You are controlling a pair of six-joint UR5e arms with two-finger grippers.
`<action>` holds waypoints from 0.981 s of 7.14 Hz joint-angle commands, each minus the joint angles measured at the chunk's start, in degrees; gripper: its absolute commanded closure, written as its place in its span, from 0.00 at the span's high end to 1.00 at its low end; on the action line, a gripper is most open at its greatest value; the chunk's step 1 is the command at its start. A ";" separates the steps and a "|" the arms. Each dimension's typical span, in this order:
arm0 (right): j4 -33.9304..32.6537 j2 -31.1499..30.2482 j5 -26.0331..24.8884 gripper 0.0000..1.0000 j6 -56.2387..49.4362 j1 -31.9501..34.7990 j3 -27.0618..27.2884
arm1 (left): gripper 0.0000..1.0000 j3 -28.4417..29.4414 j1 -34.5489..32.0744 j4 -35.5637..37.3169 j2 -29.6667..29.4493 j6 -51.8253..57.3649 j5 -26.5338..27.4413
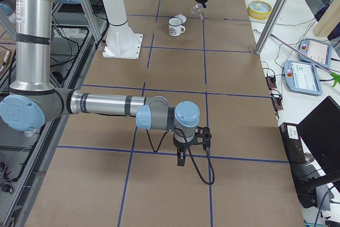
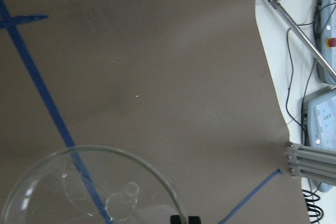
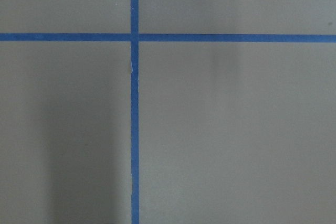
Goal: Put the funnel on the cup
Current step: 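Carry the funnel over the mug and lower it into the mug opening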
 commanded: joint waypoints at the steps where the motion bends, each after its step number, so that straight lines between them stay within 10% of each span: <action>1: 0.00 0.00 0.00 1.00 0.00 0.00 0.01 | 0.00 -4.05 2.02 16.86 -2.44 4.07 -4.81; 7: 0.00 0.00 0.00 1.00 0.00 0.00 0.01 | 0.00 -7.39 5.90 27.12 -5.17 4.54 -10.46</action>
